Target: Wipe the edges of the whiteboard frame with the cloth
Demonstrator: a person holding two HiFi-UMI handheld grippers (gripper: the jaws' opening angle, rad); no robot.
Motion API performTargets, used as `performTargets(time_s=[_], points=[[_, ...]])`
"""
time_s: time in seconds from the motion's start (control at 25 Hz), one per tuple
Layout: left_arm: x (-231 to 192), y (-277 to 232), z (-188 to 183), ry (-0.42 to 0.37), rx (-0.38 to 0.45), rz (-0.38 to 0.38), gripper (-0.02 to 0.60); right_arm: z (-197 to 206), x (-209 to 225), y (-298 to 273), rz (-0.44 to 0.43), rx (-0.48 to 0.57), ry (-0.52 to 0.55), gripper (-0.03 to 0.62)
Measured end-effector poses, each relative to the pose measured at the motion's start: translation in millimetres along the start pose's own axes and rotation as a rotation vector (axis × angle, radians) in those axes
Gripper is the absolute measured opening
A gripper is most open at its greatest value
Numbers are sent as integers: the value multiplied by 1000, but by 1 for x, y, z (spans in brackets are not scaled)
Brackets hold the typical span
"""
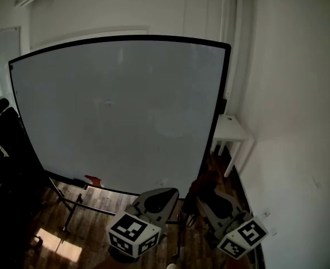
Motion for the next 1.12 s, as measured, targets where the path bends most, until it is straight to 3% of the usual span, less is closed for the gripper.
performTargets(time_s=[0.48,0.76,0.96,1.12], points=[[-48,-163,-27,-86,41,45,9,-56,145,-96,-71,87,234,71],[-76,-214,-48,-108,53,43,9,-66,171,-130,-104,99,318,71],[-87,-235,-53,-96,52,69,9,-67,193,-144,-76,100,322,71],[-87,-246,-62,-87,60,106,9,-89,202,-150,-38,124,406,71]])
Point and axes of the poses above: the fingertips, and each gripper's own axes: y backward along the fingers, x to its right, z out of its underside, the point moved 3 cm from there along y, backward along the fingers, and after that the axes turned 14 degrees about x, right-handed, at the moved point
